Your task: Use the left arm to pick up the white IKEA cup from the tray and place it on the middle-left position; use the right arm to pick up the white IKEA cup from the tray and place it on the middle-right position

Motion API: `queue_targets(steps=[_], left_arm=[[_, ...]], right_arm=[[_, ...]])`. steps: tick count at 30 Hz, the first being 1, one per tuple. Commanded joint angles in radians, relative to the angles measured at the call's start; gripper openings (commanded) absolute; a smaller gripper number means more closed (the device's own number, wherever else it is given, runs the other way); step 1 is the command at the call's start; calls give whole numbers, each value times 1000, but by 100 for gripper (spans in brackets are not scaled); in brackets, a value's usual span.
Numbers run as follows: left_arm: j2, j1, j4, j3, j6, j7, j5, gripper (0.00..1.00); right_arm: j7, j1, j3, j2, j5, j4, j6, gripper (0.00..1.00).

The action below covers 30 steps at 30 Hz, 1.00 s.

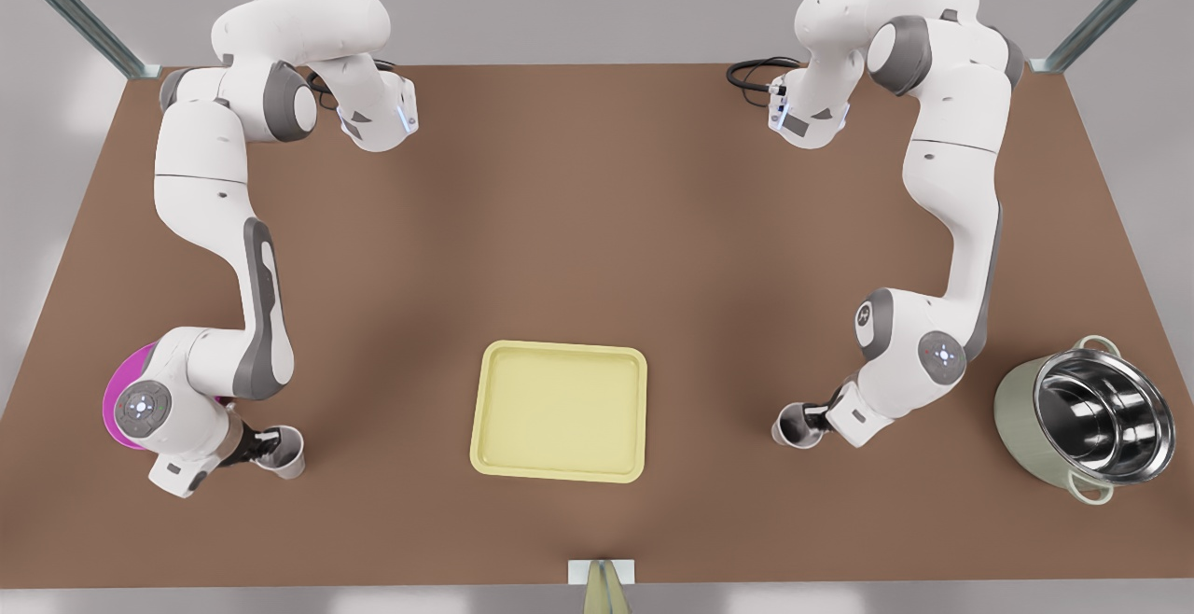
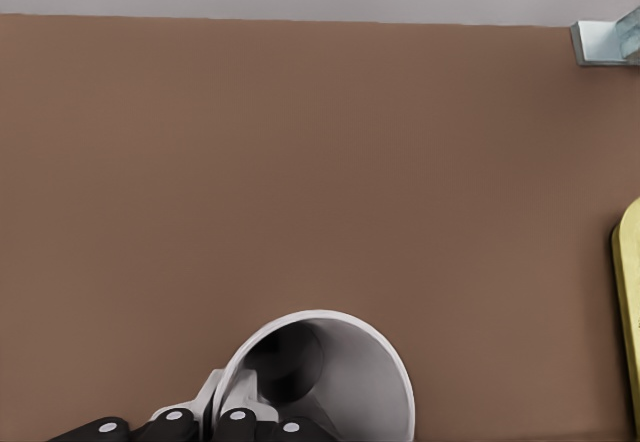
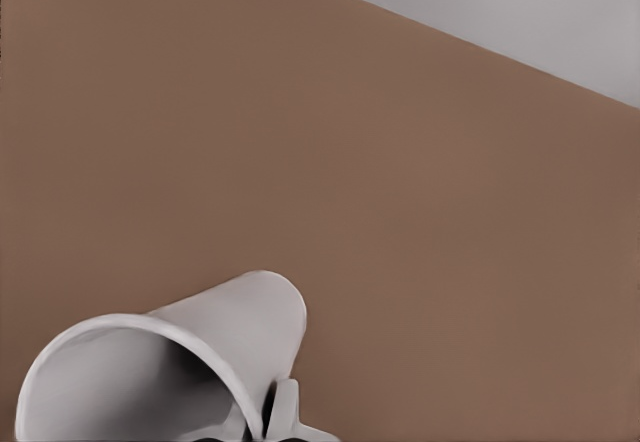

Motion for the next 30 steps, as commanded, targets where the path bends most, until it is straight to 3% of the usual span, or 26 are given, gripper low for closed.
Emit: queue_targets(steps=[1,5,7,9,11,14,20,30], left_arm=[[-1,0,-2,0,50,365,-23,13],[3,0,-12,3,48,365,-16,22],[3,0,-12,4,50,365,-16,40],[5,-1,-12,4,50,363,-14,100],[-18,-1,-11,4,30,357,-14,100],[-210,-3,3,4,-292,332,-16,100],[-219,0,202,3,-567,92,-30,100],[-219,0,215,6,-613,64,-23,100]], right_arm=[[-126,0,0,-1,-19,0,30,5],[-124,0,0,0,-17,-1,30,5],[-124,0,2,0,-17,-1,30,5],[-126,0,2,-1,7,-1,29,5],[-127,0,3,-3,14,-1,29,5],[-135,-2,5,-7,49,-4,16,5],[-134,-6,8,-6,132,-20,-79,4],[-115,-11,9,-6,175,-23,-165,4]])
